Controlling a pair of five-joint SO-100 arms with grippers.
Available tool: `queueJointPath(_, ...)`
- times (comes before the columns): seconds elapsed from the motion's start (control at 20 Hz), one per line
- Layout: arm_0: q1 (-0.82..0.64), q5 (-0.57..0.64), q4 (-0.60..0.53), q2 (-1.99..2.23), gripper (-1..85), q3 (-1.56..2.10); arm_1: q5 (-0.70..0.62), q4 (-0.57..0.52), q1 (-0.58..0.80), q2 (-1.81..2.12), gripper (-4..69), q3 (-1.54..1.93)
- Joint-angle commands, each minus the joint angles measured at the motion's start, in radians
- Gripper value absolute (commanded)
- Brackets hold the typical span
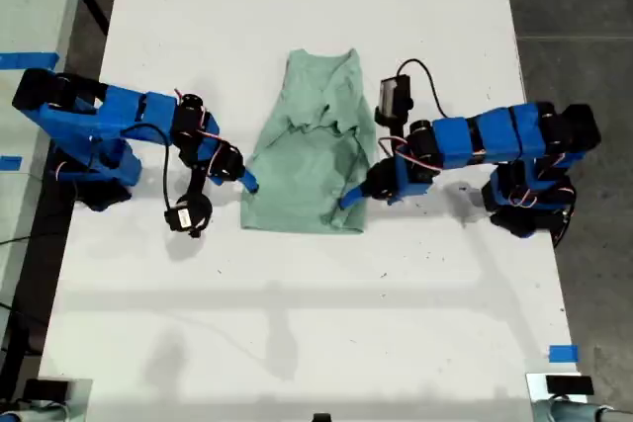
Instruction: Fold tshirt
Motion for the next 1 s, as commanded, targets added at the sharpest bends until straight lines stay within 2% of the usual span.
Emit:
queueJointPath(0.0, -0.018, -0.009, -0.109, -0.049, 24.6, 0.014, 0.029, 0.014, -0.017, 0.137, 38.5, 0.038)
queueJointPath(0.15, -0.052, -0.003, -0.256, -0.202, 23.7, 0.029, 0.057, 0.015, -0.025, 0.209, 38.0, 0.098)
queueJointPath(0.2, -0.063, -0.002, -0.302, -0.261, 18.5, 0.031, 0.063, 0.015, -0.028, 0.219, 37.9, 0.11)
queueJointPath(0.3, -0.071, -0.009, -0.354, -0.353, 0.8, 0.015, 0.071, 0.008, -0.034, 0.222, 37.8, 0.129)
queueJointPath(0.4, -0.064, -0.046, -0.357, -0.362, 0.1, 0.005, 0.074, -0.006, -0.035, 0.225, 37.8, 0.15)
queueJointPath(0.45, -0.061, -0.057, -0.334, -0.334, 0.1, 0.003, 0.074, -0.014, -0.035, 0.229, 37.8, 0.16)
queueJointPath(0.6, -0.069, -0.091, -0.091, -0.167, 0.1, -0.026, 0.067, -0.035, -0.031, 0.245, 37.2, 0.183)
queueJointPath(0.75, -0.077, -0.064, 0.021, -0.086, 0.1, -0.143, 0.063, -0.046, -0.021, 0.273, 36.9, 0.21)
queueJointPath(0.85, -0.067, -0.04, 0.112, -0.207, 0.1, -0.376, 0.067, -0.049, -0.018, 0.307, 36.7, 0.233)
queueJointPath(0.9, -0.058, -0.017, 0.115, -0.276, 0.1, -0.486, 0.072, -0.049, -0.018, 0.324, 36.5, 0.247)
queueJointPath(0.95, -0.046, 0.021, 0.071, -0.353, 0.1, -0.592, 0.077, -0.049, -0.017, 0.345, 36.3, 0.265)
